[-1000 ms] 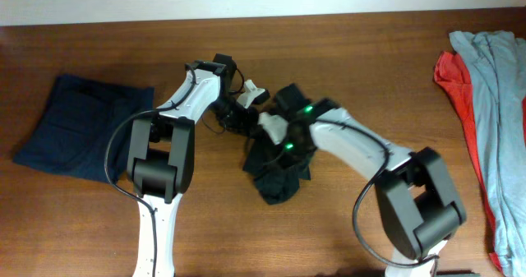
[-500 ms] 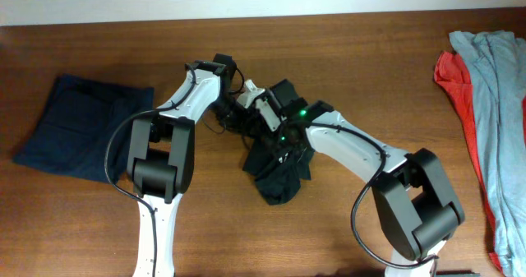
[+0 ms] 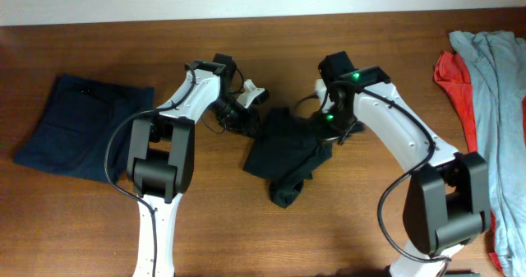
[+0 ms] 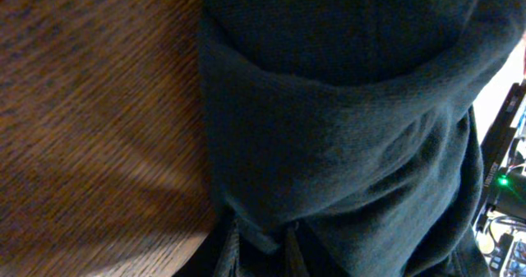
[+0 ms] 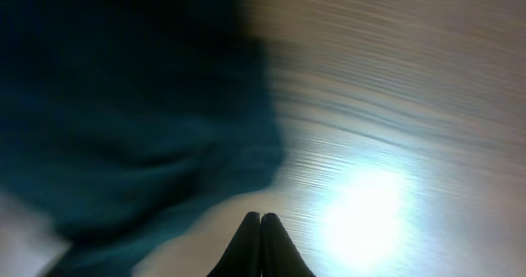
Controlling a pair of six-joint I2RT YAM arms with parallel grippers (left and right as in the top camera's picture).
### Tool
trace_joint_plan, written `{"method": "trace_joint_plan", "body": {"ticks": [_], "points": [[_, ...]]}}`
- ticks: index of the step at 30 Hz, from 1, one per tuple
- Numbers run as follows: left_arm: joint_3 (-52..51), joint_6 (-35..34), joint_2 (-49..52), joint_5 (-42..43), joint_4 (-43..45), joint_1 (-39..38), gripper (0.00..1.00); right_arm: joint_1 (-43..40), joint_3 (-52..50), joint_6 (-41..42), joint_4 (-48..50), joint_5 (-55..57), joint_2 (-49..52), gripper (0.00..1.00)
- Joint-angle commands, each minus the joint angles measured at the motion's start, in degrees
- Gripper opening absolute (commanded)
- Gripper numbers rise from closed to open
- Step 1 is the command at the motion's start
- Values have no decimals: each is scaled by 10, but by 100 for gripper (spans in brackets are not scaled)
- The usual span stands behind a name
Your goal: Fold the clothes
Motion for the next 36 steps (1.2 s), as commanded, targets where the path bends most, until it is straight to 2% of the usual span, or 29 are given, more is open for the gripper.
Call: {"method": "trace_joint_plan", "body": {"ticks": [1, 7, 13, 16, 21, 29, 32, 34, 35, 36], "points": [[-4, -4, 17, 2, 0, 2, 20, 52, 5, -102, 25, -209, -11, 5], [-4, -4, 17, 2, 0, 2, 20, 144, -1, -102, 51, -61, 28, 5], [-4, -4, 17, 2, 0, 2, 20, 167, -54, -91, 43, -40, 79, 4], [-4, -4, 17, 2, 0, 2, 20, 151, -88, -28, 38, 31, 81, 4], [-4, -4, 17, 2, 0, 2, 20, 89, -91, 130, -42, 214, 66, 4], [-3, -4, 17, 2, -3, 2, 20, 39, -90, 145, -61, 225, 9, 4], [28, -5, 17, 6, -56, 2, 21, 20, -87, 164, -51, 200, -5, 5], [82, -5, 17, 6, -115, 3, 27, 2, -87, 144, -38, 139, -12, 16], [123, -5, 17, 6, -146, 3, 39, -10, -87, 121, -28, 86, -12, 29], [140, -6, 17, 6, -157, 3, 41, -14, -87, 118, -27, 73, -12, 36]]}}
